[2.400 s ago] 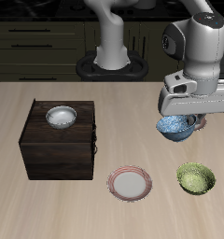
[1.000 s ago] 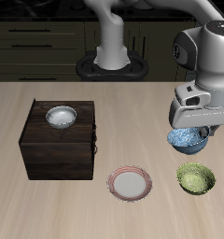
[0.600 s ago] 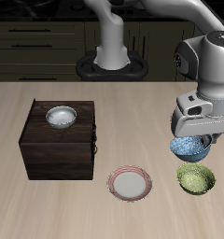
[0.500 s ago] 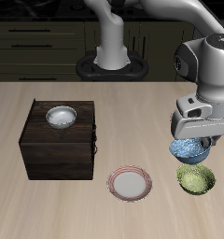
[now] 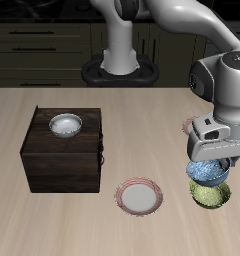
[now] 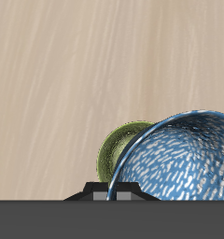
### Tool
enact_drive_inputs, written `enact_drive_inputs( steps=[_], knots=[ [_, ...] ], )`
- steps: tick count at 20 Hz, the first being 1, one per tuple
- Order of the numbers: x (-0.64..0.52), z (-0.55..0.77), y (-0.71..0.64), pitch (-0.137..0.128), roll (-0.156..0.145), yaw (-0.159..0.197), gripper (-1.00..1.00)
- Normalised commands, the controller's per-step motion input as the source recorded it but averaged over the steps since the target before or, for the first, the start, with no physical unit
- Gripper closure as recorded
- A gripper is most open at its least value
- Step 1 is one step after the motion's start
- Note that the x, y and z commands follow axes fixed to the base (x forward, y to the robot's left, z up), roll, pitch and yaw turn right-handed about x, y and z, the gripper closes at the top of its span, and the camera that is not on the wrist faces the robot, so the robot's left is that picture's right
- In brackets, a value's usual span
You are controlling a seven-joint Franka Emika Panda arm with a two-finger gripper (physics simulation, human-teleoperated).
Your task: Stack the blue bowl on the green bowl
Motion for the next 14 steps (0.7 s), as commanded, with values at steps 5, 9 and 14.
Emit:
enact_drive_inputs(
  steps=[5,9,14],
  knots=[
    [0.06,-0.17,0.0,0.016,0.003,0.002,1.0],
    [0.05,-0.31,-0.12,0.041,-0.016,0.002,1.0],
    [0.02,-0.24,-0.05,0.03,-0.002,0.006,1.0]
  ],
)
